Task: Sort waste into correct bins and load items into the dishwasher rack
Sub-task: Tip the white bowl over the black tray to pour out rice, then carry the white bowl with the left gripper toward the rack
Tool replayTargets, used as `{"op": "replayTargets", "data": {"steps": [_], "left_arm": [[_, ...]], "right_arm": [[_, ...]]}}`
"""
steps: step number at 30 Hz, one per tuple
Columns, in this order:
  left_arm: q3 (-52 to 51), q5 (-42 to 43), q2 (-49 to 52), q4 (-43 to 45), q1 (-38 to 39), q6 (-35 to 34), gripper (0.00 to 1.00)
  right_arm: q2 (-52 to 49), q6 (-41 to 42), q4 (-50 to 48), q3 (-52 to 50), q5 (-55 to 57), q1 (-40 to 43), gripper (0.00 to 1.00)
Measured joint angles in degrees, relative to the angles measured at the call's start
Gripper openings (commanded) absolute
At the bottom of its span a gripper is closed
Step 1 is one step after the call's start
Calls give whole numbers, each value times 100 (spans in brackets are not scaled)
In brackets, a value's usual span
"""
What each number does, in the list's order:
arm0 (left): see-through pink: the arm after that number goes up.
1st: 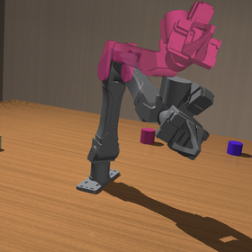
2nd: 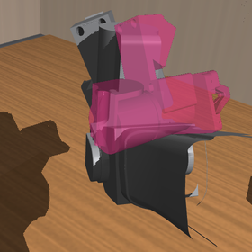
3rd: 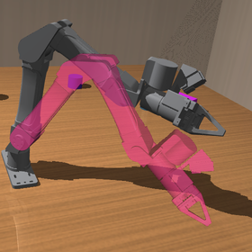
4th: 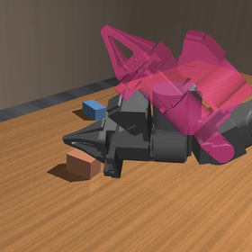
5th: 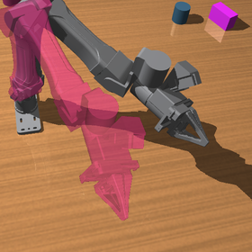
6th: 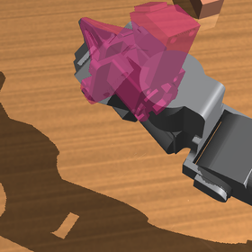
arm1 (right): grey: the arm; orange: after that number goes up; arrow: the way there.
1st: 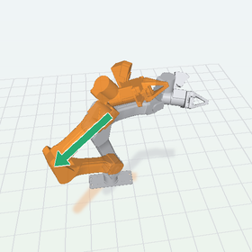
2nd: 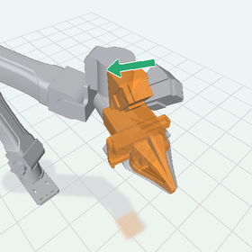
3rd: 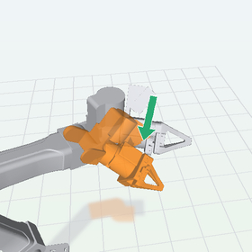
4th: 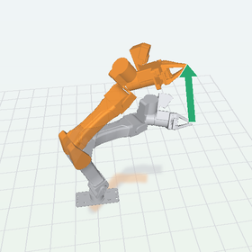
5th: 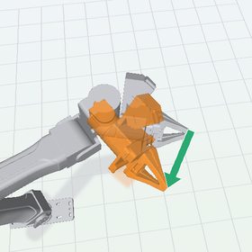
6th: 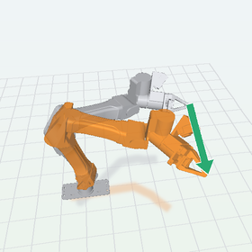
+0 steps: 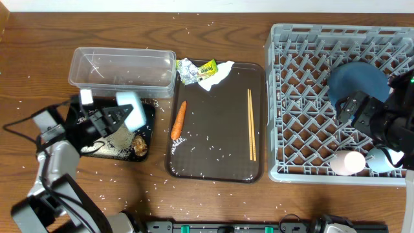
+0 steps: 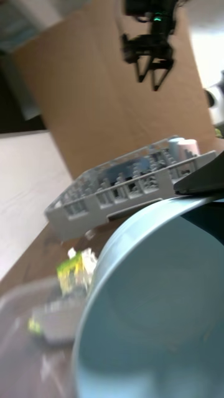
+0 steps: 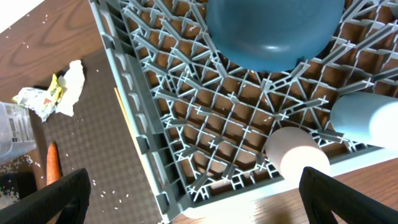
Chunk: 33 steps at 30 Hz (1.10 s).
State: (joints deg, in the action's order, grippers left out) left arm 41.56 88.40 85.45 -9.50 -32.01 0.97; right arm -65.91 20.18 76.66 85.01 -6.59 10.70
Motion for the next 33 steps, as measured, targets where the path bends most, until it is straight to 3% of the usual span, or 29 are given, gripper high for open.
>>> {"op": "replayTargets", "data": {"steps": [5,9,13,17,23,28,33], "left_arm": [[-7,-37,-555,1458,450,-907,6],[9,-411,-953,3307,951,-2428,6],[37,-1086,-1130,5117,1958,-3941,6],[37,-1836,-1088,5353,3005,-4795,6],[35,-3161,-586,5910,4736,-5333,6],[79,-4223,337,6677,5858,-5737,6],[605,-4704,1646,7691,6428,-6295,6]], "right_arm": [[22,0,0,0,-2,0,99],[142,0,-26,0,-2,0,99],[350,0,-72,0,-2,0,99],[476,0,-74,0,-2,0,99],[479,0,-107,0,-2,0,99],[479,4,-153,0,-2,0,99],[479,9,-151,0,-2,0,99]]}}
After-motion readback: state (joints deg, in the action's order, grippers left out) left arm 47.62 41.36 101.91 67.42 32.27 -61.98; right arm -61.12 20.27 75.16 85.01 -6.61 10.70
